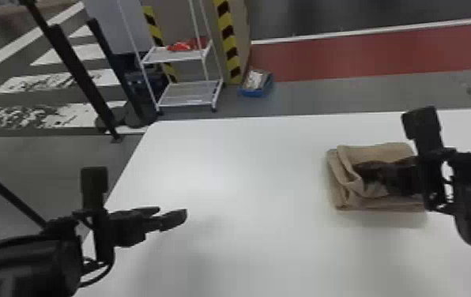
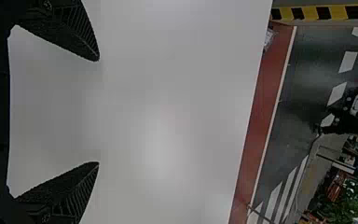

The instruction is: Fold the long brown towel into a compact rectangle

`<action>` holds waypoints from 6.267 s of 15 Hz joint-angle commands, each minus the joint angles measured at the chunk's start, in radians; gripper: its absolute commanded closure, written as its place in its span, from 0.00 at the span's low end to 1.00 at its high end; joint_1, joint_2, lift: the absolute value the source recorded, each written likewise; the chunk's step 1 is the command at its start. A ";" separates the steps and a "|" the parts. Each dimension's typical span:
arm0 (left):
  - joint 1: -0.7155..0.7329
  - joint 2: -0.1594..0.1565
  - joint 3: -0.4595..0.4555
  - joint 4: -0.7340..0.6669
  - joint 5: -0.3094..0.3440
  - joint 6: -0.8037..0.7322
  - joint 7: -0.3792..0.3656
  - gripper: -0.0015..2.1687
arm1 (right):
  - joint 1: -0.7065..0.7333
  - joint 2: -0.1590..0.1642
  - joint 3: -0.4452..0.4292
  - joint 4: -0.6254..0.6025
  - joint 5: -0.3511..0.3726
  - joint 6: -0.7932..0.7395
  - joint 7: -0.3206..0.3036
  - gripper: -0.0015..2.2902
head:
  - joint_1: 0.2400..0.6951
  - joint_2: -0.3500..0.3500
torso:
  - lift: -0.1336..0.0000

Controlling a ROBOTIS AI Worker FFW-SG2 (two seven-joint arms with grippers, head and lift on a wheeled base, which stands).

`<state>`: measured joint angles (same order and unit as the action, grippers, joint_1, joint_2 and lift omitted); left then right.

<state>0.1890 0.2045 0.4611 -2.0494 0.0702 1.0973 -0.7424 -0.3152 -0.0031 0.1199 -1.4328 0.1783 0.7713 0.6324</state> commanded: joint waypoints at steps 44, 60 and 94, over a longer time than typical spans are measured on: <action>-0.229 0.044 -0.349 0.419 -0.303 -0.586 -0.654 0.95 | 0.056 0.004 0.041 -0.181 0.000 0.237 0.130 0.89 | 1.00 0.75 | 0.08; -0.048 -0.062 0.044 0.207 0.200 -0.530 -0.083 0.03 | 0.416 0.004 -0.120 -0.500 -0.071 -0.232 -0.134 0.02 | 1.00 0.80 | 0.08; 0.293 -0.204 -0.292 0.051 0.066 -0.997 0.706 0.04 | 0.760 0.004 -0.094 -0.502 -0.158 -0.836 -0.318 0.04 | 1.00 0.79 | 0.08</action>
<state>0.4816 0.0000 0.1666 -1.9991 0.1368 0.0963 -0.0367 0.4439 0.0000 0.0261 -1.9343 0.0193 -0.0651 0.3143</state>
